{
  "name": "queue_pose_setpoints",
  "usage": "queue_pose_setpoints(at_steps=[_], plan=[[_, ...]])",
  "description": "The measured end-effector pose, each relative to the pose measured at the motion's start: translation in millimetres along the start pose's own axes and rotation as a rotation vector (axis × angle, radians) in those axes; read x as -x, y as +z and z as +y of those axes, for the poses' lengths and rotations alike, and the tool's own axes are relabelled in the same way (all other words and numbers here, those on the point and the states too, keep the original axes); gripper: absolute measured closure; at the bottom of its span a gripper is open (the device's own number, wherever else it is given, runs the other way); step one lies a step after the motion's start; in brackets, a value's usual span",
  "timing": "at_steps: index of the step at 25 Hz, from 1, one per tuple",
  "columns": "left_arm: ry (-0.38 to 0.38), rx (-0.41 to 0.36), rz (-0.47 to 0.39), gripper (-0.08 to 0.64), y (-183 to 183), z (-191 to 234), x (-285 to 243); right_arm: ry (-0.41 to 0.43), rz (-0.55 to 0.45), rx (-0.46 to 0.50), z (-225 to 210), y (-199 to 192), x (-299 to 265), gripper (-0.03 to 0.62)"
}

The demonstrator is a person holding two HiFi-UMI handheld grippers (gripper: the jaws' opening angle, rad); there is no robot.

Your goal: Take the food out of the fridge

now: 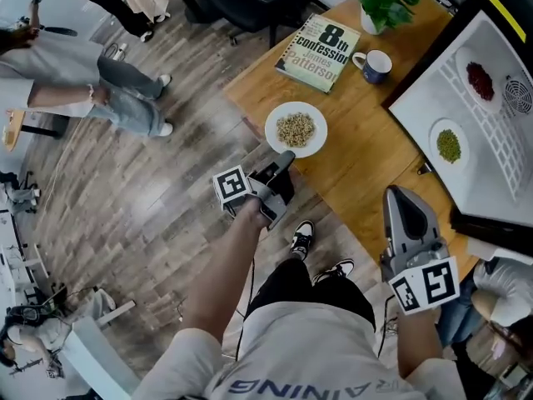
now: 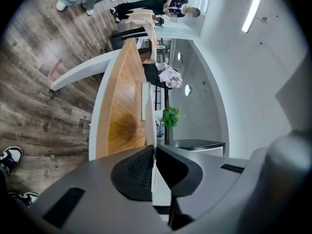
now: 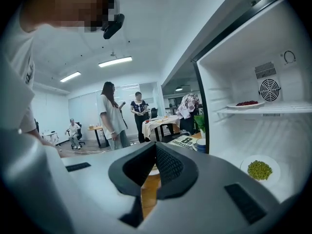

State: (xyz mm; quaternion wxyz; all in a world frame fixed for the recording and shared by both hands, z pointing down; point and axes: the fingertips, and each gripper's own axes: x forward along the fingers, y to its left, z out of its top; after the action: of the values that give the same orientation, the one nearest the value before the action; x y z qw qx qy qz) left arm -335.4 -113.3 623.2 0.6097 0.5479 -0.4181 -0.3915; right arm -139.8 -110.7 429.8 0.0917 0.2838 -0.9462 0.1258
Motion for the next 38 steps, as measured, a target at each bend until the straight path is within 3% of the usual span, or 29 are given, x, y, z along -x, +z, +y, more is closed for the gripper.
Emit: queue_pose_setpoints(at_steps=[6,14,22,26,29,32,38], plan=[[0.034,0.046,-0.004,0.54,5,25,2,0.014,0.021,-0.003,2,-5,-15,0.574],[0.105,0.026,0.041,0.54,1,40,3,0.019,0.029,-0.016,1,-8,-21,0.574],[0.257,-0.066,0.104,0.538,1,54,-1,0.016,0.034,-0.028,0,-13,-16,0.574],[0.299,-0.118,0.14,0.48,0,55,-4,0.012,0.031,-0.035,0,-14,-14,0.574],[0.307,-0.184,0.172,0.398,-2,49,-5,0.013,0.031,-0.038,1,-14,-12,0.574],[0.341,-0.311,0.229,0.351,-8,43,-6,0.013,0.033,-0.04,2,-15,-10,0.574],[0.517,-0.624,0.41,0.335,-22,45,-4,0.017,0.023,-0.04,4,-15,-6,0.574]])
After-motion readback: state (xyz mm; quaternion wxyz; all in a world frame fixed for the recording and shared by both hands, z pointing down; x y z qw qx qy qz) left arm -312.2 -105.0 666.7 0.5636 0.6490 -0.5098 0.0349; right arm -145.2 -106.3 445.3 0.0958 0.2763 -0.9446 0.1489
